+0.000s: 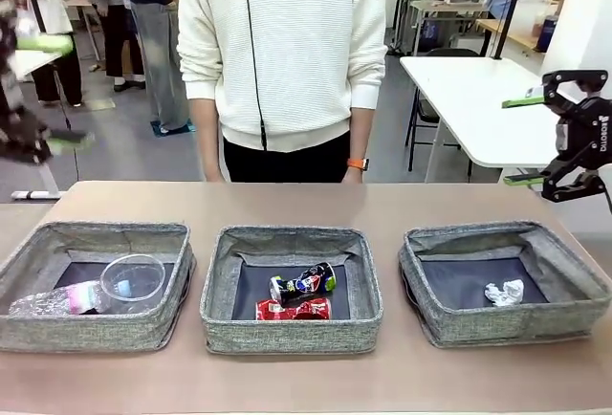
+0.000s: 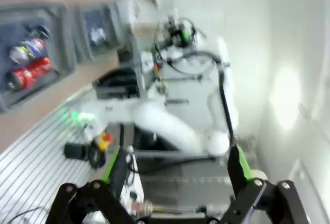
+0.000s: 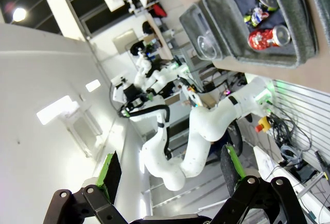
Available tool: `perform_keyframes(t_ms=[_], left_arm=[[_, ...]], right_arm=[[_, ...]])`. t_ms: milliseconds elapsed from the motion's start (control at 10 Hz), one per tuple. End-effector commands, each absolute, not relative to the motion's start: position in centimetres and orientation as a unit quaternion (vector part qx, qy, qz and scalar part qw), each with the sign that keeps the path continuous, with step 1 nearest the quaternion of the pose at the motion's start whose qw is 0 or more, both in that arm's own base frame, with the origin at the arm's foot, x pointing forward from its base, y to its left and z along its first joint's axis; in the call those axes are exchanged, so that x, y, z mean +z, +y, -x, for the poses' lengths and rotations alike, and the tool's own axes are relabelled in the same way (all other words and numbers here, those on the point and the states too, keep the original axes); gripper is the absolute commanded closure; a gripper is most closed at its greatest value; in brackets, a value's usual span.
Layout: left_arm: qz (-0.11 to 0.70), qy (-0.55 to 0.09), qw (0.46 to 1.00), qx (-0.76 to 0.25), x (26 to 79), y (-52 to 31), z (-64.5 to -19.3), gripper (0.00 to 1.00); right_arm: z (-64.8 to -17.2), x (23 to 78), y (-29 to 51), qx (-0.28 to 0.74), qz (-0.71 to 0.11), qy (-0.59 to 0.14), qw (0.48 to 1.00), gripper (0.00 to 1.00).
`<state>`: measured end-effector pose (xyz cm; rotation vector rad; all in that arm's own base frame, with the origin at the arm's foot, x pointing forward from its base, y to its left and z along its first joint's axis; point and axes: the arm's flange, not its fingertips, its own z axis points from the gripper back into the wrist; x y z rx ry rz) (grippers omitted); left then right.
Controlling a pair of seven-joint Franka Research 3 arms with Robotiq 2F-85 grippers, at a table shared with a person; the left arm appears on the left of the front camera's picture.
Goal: Sort the waste into the appropriate baskets.
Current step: Place the picked waste into the Fabric basket indicated by the person.
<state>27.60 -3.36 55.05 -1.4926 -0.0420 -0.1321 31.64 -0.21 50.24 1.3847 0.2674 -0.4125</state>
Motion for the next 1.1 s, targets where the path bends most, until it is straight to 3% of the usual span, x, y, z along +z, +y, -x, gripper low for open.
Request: perform_keyframes(t_ms=[0, 100, 200, 1000], left_arm=[[0.657, 0.041, 0.749, -0.071, 50.8, -2.9, -27.7, 0.0], [0.58, 0.031, 0.814, -0.006, 51.1, -4.1, -27.4, 0.0], [0.684, 0.016, 0.726, -0.076, 52.8, -3.1, -28.4, 0.0], [0.684, 0.016, 0.726, -0.076, 52.8, -3.1, -28.4, 0.0]], right_arm=[[-31.8, 50.5, -0.1, -0.184, -0.638, 0.119, 0.738, 0.0], [-31.8, 50.5, -0.1, -0.184, -0.638, 0.119, 0.738, 0.0], [-31.8, 50.5, -0.1, -0.184, -0.638, 0.119, 0.738, 0.0], [-31.8, 50.5, -0.1, -0.184, -0.638, 0.119, 0.738, 0.0]])
